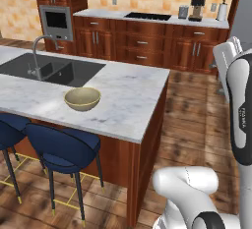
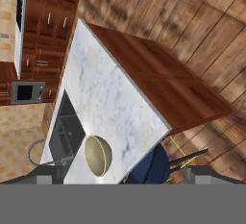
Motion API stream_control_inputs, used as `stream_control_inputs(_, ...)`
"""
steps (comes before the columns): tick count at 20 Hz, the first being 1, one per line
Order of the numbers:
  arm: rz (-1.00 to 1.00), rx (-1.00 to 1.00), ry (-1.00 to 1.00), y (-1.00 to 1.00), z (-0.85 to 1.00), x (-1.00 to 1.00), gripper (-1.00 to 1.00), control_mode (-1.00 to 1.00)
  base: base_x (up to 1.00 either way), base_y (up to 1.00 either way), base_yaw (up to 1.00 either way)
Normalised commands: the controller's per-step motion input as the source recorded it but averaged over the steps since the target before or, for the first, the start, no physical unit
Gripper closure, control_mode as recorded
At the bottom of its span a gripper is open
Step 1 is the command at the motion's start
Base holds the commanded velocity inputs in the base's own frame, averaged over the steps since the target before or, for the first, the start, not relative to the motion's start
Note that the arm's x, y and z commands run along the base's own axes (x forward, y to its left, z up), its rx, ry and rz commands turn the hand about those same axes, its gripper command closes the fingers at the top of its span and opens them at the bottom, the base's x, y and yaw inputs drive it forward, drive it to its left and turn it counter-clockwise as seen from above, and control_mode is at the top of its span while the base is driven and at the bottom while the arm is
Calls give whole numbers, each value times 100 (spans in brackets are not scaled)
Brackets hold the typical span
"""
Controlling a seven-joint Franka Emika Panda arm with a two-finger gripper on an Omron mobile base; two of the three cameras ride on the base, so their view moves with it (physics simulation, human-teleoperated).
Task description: Pick up the bowls from the cabinet and place each bowl in front of a stool on the dining counter.
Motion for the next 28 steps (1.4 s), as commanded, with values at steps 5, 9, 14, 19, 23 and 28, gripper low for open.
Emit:
stream_control_inputs(5, 0, 0, 0, 0, 0, 0, -100, 100, 26, -100, -17)
stream_control_inputs(9, 0, 0, 0, 0, 0, 0, -100, 100, 66, -88, -47)
stream_control_inputs(14, 0, 0, 0, 0, 0, 0, -100, 100, 33, -67, -63)
stream_control_inputs(19, 0, 0, 0, 0, 0, 0, -100, 100, 53, -61, -58)
stream_control_inputs(23, 0, 0, 0, 0, 0, 0, -100, 100, 100, -11, -14)
stream_control_inputs(28, 0, 0, 0, 0, 0, 0, -100, 100, 100, -34, 9)
